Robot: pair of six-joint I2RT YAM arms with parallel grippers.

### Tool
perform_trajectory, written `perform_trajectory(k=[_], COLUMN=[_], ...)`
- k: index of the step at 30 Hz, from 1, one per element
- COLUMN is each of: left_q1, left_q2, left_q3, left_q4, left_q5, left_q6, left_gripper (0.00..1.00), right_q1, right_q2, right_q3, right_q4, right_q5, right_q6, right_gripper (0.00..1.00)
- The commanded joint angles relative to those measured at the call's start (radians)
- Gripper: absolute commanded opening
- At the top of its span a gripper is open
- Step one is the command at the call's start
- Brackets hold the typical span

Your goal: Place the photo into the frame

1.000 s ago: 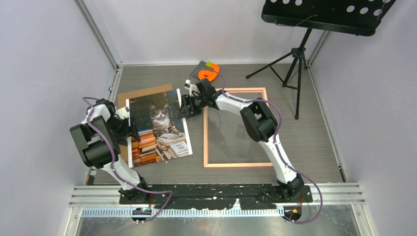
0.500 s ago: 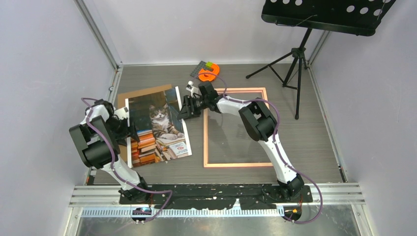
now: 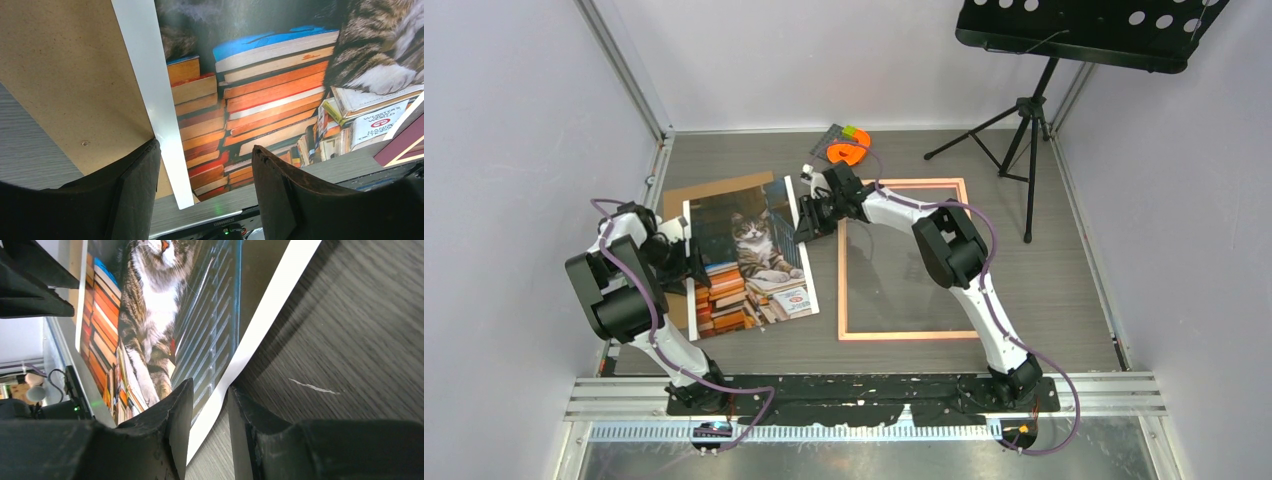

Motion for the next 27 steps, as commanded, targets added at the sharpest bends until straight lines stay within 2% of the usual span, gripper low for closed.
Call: perform_trajectory(k=[1, 5, 11, 15, 18, 27], left_q1=[-0.001, -0.001, 0.0, -0.001, -0.001, -0.001], left_q2=[-0.008, -0.008, -0.004, -0.009, -0.012, -0.114], left_q3=[-0.002, -0.001, 0.002, 0.0, 0.002, 0.014], left_q4=[-0.007, -0.008, -0.015, -0.016, -0.018, -0.018], left_q5=[0.051, 0.06, 0.075, 0.075, 0.077, 0.121], left_q6=[0.008, 0.008, 0.019, 0.025, 0.025, 0.02], left_gripper=[0.65, 0.65, 0.64, 0.64, 0.64, 0.67], right_q1=[0.011, 0.024, 0.015, -0.003, -0.01, -0.042], right_q2=[-0.012, 0.004, -0.009, -0.038, -0.048, -0.156], right_q3=[0.034, 0.044, 0.025, -0.034, -0.047, -0.071], right_q4=[-0.144, -0.139, -0.065, 0.013, 0.016, -0.011], right_q5=[0.144, 0.146, 0.063, 0.015, 0.014, 0.055], right_q6=[-0.089, -0.088, -0.052, -0.029, -0.03, -0.05], right_gripper=[0.38, 0.36, 0.27, 0.18, 0.07, 0.06])
